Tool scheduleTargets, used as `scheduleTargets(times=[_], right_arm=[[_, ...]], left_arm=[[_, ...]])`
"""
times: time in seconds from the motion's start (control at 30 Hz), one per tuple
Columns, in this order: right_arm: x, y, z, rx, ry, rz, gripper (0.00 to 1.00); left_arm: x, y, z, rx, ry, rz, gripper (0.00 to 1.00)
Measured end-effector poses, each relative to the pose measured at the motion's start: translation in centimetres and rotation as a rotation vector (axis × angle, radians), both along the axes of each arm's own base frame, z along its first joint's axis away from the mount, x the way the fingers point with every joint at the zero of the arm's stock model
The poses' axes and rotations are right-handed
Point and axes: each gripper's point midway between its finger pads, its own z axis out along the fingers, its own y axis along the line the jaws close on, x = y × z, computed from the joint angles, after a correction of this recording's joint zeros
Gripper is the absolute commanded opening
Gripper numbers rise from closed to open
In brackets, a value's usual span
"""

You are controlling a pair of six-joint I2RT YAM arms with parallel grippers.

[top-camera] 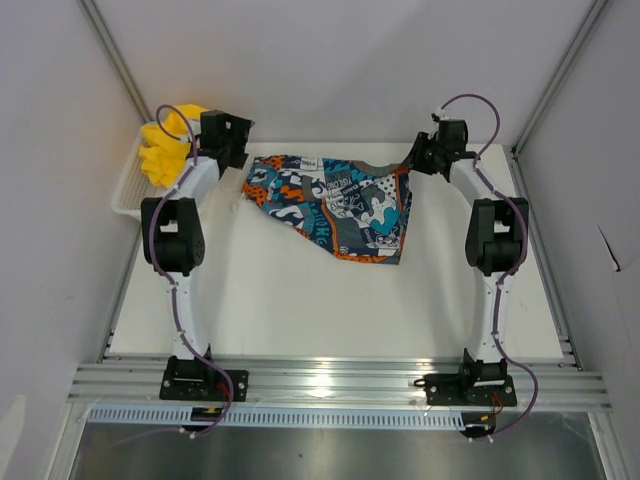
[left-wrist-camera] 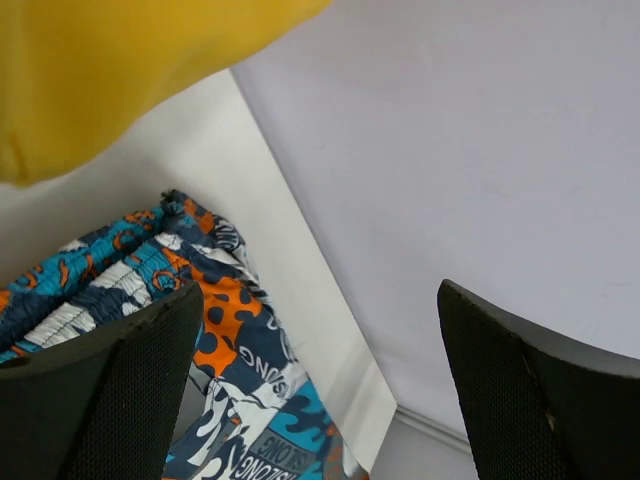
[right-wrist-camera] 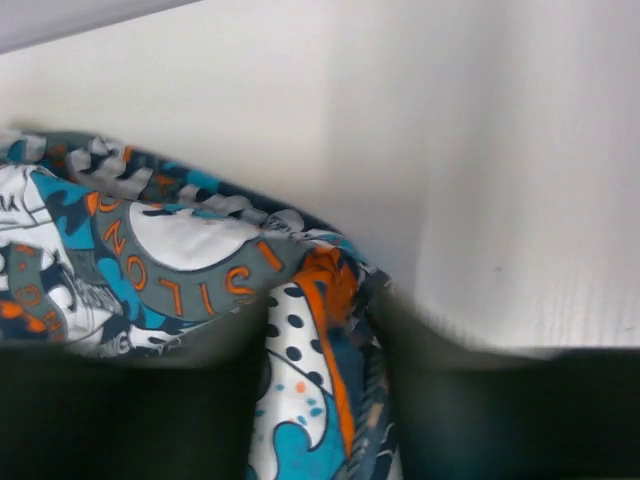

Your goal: Fold and stack the shorts

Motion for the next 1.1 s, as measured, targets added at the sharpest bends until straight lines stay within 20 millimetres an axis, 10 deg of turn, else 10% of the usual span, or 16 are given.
scheduleTargets(times=[0.1, 0.5, 0.77, 1.1], right_arm=[[1.1, -0.7, -1.9, -0.008, 0.026, -0.034, 0.84], [-1.6, -0.6, -0.1, -0.045, 0.031, -0.06, 0.82], [-8.4, 9.0, 3.7, -0.007, -0.031, 0.106, 0.8], [-15.4, 18.6, -0.4, 0.012, 0.065, 0.303, 0.54]], left_arm=[[0.4, 0.1, 0.9, 0.044, -0.036, -0.023, 0.99], [-5.2, 0.0, 2.0, 0.248, -0.055, -0.186, 0.99], [-9.0, -1.9, -0.4, 0.3, -0.034, -0.313, 0.99], [-13.9, -4.7, 2.0, 0.386, -0.085, -0.418, 0.99]])
